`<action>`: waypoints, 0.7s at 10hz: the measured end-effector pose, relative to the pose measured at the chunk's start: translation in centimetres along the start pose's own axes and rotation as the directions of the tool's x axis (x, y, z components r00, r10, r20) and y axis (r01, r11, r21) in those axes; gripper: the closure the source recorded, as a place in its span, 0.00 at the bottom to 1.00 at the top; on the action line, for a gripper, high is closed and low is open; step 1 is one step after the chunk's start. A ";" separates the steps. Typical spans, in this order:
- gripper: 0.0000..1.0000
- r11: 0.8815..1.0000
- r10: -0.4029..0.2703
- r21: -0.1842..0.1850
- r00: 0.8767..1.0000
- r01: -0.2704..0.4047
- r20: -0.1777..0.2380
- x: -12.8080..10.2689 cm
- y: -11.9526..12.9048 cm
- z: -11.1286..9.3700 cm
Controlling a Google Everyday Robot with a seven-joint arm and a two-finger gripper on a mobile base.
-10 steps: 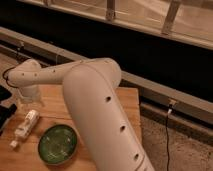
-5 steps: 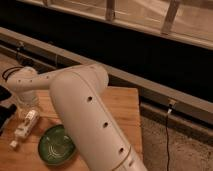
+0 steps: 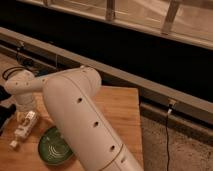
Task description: Place the bottle in the ceramic bowl
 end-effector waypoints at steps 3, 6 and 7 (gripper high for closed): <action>0.35 1.000 -0.008 -0.017 0.999 0.007 -0.054 0.3 1.0 1.6; 0.43 0.999 -0.031 -0.016 0.996 0.030 -0.087 0.3 1.5 2.3; 0.54 0.999 -0.041 -0.016 0.995 0.039 -0.092 0.3 1.6 2.4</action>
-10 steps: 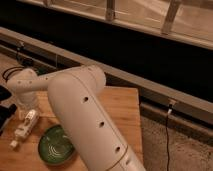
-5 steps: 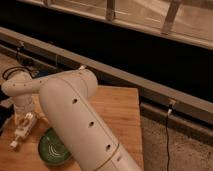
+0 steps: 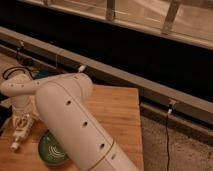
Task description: Place the bottle in the ceramic bowl
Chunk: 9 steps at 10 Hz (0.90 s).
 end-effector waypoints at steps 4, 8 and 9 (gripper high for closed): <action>0.92 1.000 -0.029 0.002 1.000 0.029 -0.007 0.0 0.4 0.1; 1.00 0.998 -0.022 -0.057 0.999 0.024 0.027 0.0 0.0 -0.6; 1.00 0.996 -0.016 -0.086 0.998 0.021 0.055 -0.1 -0.5 -1.7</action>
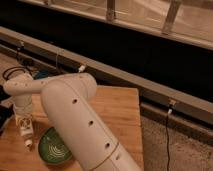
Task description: Place the bottle in the ceramic bowl
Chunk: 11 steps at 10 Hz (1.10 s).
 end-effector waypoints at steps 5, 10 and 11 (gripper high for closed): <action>1.00 0.995 -0.047 -0.077 0.986 0.060 0.157 -1.0 0.7 -8.8; 1.00 0.978 -0.027 -0.194 0.967 0.079 0.255 1.6 -4.4 -14.1; 1.00 0.966 0.005 -0.249 0.963 0.065 0.271 3.3 -6.8 -14.8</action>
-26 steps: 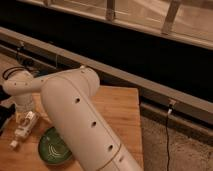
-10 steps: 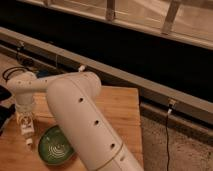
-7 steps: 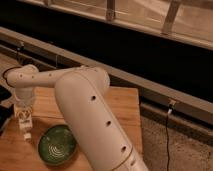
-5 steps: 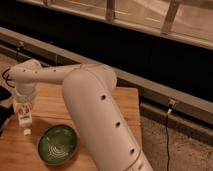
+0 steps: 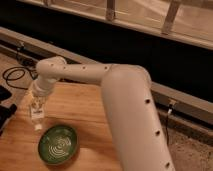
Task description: Place the bottle in the ceramic bowl
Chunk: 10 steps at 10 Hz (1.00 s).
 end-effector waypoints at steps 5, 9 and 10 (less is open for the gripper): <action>1.00 0.991 0.036 -0.128 0.999 -0.037 -0.004 6.6 -2.1 -3.1; 0.99 0.991 0.022 -0.123 0.965 -0.056 -0.262 12.3 0.1 -2.5; 0.98 0.991 0.022 -0.118 0.950 -0.061 -0.311 13.4 -0.2 -2.6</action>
